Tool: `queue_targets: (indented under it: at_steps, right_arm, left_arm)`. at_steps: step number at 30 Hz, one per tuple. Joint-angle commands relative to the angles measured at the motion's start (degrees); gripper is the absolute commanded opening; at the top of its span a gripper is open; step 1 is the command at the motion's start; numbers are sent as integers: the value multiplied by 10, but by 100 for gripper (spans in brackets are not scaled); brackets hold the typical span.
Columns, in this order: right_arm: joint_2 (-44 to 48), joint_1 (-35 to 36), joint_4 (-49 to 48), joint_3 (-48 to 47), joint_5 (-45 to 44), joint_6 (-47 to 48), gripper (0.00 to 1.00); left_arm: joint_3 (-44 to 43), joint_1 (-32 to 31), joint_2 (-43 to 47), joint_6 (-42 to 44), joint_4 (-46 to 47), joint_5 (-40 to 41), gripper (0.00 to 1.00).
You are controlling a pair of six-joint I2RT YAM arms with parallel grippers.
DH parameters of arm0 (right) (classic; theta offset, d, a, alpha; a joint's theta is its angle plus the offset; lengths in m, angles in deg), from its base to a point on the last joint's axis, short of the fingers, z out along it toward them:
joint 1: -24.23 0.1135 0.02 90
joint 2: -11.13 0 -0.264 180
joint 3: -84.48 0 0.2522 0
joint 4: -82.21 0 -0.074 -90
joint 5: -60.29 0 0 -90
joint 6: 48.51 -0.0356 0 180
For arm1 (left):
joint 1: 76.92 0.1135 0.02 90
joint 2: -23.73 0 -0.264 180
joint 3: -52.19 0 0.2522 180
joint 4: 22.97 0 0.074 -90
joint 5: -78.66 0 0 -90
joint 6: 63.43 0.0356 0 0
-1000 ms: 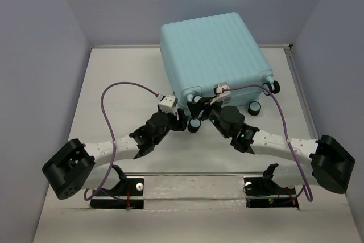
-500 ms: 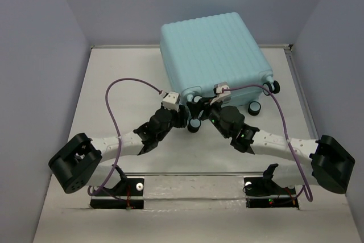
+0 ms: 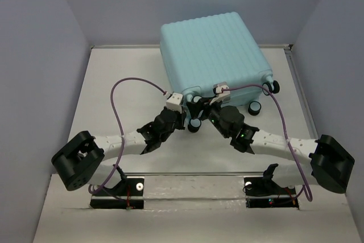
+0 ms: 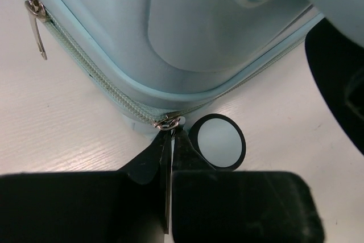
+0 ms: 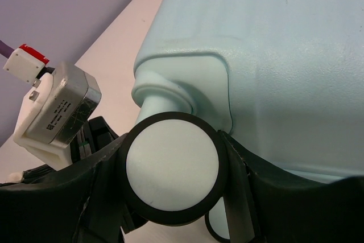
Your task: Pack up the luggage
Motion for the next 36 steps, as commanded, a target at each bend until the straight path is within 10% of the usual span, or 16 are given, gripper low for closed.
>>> queue_targets:
  at_steps: [1, 9, 17, 36]
  right_arm:
    - [10, 13, -52, -26, 29, -3, 7]
    - [10, 13, -49, -28, 25, -1, 7]
    - [9, 13, -43, -34, 22, 0, 7]
    - [-3, 13, -43, -43, 44, -3, 7]
  left_arm:
    - [-31, 18, 16, 8, 61, 80, 6]
    - [41, 18, 106, -5, 59, 73, 6]
    - [52, 18, 126, -6, 52, 15, 50]
    - [-13, 8, 24, -29, 104, 1, 56]
